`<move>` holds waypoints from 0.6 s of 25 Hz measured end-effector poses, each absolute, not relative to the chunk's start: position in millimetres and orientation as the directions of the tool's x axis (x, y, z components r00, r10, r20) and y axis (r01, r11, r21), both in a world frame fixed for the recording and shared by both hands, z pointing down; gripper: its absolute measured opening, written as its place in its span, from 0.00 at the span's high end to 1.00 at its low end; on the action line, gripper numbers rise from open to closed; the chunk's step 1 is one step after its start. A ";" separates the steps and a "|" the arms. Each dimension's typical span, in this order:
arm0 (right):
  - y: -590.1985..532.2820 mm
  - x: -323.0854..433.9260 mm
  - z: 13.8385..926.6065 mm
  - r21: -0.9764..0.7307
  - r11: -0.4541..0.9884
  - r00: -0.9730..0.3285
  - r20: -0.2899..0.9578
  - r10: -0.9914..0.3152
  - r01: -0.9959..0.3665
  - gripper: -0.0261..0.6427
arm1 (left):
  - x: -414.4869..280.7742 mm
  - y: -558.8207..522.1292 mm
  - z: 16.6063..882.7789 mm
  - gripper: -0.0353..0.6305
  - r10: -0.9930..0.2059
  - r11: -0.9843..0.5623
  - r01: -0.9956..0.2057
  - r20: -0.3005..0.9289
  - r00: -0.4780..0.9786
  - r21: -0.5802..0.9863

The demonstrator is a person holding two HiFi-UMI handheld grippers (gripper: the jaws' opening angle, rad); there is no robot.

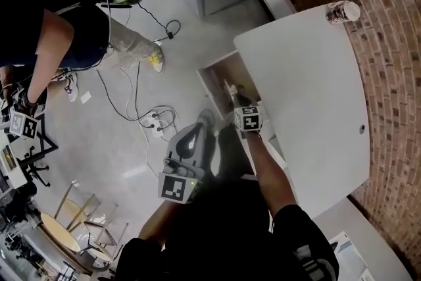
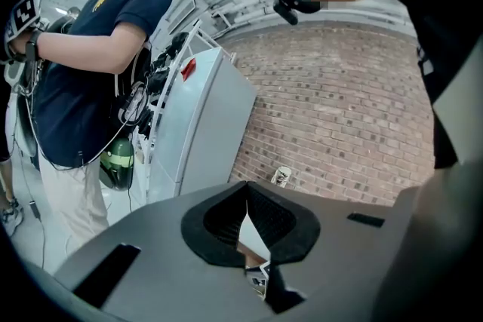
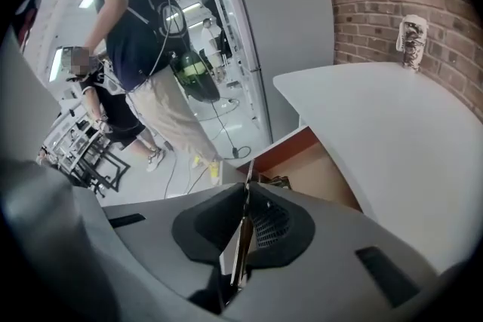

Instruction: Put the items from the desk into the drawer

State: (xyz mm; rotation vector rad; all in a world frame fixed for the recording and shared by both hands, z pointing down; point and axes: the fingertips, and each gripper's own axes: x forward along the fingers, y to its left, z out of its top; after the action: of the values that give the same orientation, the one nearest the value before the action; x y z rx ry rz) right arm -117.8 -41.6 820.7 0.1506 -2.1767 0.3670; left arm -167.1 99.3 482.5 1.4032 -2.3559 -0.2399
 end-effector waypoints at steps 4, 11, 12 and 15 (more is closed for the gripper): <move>-47.3 -117.0 852.7 -0.197 0.945 -0.552 0.834 0.021 -0.262 0.94 | -172.0 97.5 496.7 0.94 -0.869 0.490 -0.803 0.262 -0.420 0.339; -50.6 -113.4 897.4 -0.175 0.945 -0.501 0.865 0.015 -0.275 0.94 | -177.2 94.6 522.2 0.94 -0.863 0.500 -0.791 0.273 -0.424 0.353; -50.6 -112.8 902.9 -0.176 0.945 -0.497 0.868 0.016 -0.276 0.94 | -176.7 93.9 525.6 0.94 -0.863 0.500 -0.790 0.277 -0.422 0.355; -51.2 -115.0 918.0 -0.179 0.946 -0.496 0.868 0.022 -0.271 0.94 | -174.7 92.8 537.8 0.94 -0.860 0.504 -0.784 0.297 -0.415 0.363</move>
State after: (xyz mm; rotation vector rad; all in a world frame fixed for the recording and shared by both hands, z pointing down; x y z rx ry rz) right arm -115.0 -51.2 918.0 0.1768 -2.0636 0.3574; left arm -174.7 92.8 537.8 1.3535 -2.3068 -0.2317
